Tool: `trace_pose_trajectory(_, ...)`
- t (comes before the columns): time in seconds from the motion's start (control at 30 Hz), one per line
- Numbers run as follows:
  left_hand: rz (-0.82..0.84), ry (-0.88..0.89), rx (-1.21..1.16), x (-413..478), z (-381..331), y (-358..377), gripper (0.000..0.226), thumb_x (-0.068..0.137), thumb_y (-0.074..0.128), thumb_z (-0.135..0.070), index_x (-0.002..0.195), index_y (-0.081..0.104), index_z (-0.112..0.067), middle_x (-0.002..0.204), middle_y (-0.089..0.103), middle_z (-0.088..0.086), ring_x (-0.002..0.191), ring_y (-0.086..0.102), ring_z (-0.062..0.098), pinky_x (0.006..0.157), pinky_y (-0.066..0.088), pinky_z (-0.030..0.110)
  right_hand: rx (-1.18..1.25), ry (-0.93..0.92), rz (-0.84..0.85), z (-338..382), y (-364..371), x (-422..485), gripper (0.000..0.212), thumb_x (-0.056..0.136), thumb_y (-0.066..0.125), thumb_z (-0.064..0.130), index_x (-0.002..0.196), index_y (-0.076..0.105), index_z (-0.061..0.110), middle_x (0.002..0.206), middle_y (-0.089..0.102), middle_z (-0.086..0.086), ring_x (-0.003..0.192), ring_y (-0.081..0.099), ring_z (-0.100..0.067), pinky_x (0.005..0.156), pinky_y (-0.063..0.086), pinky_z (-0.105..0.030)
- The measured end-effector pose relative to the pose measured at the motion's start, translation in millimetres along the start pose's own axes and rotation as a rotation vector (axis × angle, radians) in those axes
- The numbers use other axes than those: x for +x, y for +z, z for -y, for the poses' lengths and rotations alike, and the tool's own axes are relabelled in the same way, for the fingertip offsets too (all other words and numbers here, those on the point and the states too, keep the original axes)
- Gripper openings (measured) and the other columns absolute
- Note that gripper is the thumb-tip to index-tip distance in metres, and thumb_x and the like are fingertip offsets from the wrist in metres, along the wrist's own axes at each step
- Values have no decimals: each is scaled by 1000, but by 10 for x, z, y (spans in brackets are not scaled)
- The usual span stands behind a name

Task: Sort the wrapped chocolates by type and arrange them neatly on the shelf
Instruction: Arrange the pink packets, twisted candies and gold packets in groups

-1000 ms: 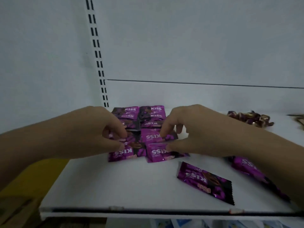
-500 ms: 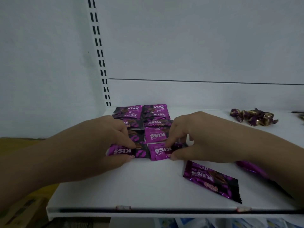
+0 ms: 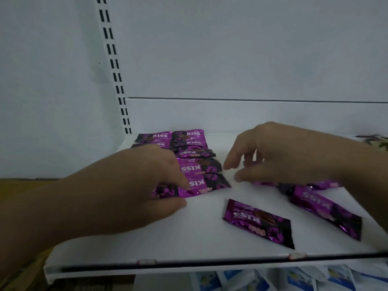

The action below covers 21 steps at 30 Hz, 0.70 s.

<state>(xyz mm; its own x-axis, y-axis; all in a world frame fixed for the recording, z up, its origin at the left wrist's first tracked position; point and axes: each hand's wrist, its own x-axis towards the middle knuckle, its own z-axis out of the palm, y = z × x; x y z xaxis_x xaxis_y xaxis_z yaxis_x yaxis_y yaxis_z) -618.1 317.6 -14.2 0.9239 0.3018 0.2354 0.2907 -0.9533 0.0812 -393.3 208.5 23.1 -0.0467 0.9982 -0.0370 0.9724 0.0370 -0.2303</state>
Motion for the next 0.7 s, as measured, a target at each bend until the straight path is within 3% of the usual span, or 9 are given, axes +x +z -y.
trace_pose_trajectory(0.13, 15, 146, -27, 222, -303, 100, 36, 78, 46, -59, 98, 69, -40, 87, 64, -19, 77, 51, -4, 65, 46, 18, -77, 139, 55, -244, -155, -172, 10, 79, 70, 40, 89, 69, 42, 75, 66, 21, 69, 58, 14, 61, 42, -3)
trace_pose_trajectory(0.23, 7, 179, -96, 449, -440, 206, 46, 78, 41, -65, 107, 66, -39, 98, 61, -21, 87, 53, -1, 75, 52, 25, -82, 228, 97, -360, -210, -300, 12, 73, 73, 45, 81, 70, 38, 71, 68, 25, 63, 63, 2, 61, 51, -14)
trace_pose_trajectory(0.3, 65, 189, -116, 542, -537, 255, 56, 75, 35, -70, 116, 60, -42, 107, 57, -24, 91, 47, -6, 84, 47, 25, -81, 286, 115, -389, -217, -395, 24, 65, 74, 53, 78, 68, 34, 70, 68, 24, 60, 64, -1, 65, 57, -27)
trace_pose_trajectory(0.33, 113, 194, -117, 593, -572, 264, 60, 73, 34, -71, 119, 57, -42, 109, 56, -25, 90, 43, -8, 86, 44, 22, -101, 307, 125, -391, -211, -443, 31, 60, 74, 58, 77, 66, 34, 69, 68, 23, 60, 63, 1, 64, 57, -27)
trace_pose_trajectory(0.4, 190, 215, -101, 689, -617, 290, 64, 70, 32, -73, 122, 54, -43, 102, 52, -27, 84, 42, -10, 85, 40, 19, -173, 344, 156, -383, -181, -523, 41, 55, 73, 65, 79, 64, 34, 70, 67, 16, 63, 61, 3, 68, 55, -24)
trace_pose_trajectory(0.53, 279, 206, -155, 795, -640, 320, 64, 64, 37, -73, 119, 53, -46, 84, 47, -35, 83, 50, -13, 81, 45, 18, -204, 353, 190, -360, -92, -595, 37, 62, 75, 60, 84, 61, 34, 76, 65, 14, 67, 57, 5, 66, 51, -19)
trace_pose_trajectory(0.7, 234, 133, -308, 779, -693, 264, 40, 64, 61, -62, 101, 60, -47, 86, 56, -28, 86, 54, -9, 70, 47, 15, -139, 287, 166, -362, -43, -593, 30, 70, 76, 48, 91, 62, 32, 78, 65, 9, 67, 59, -3, 61, 51, -19)
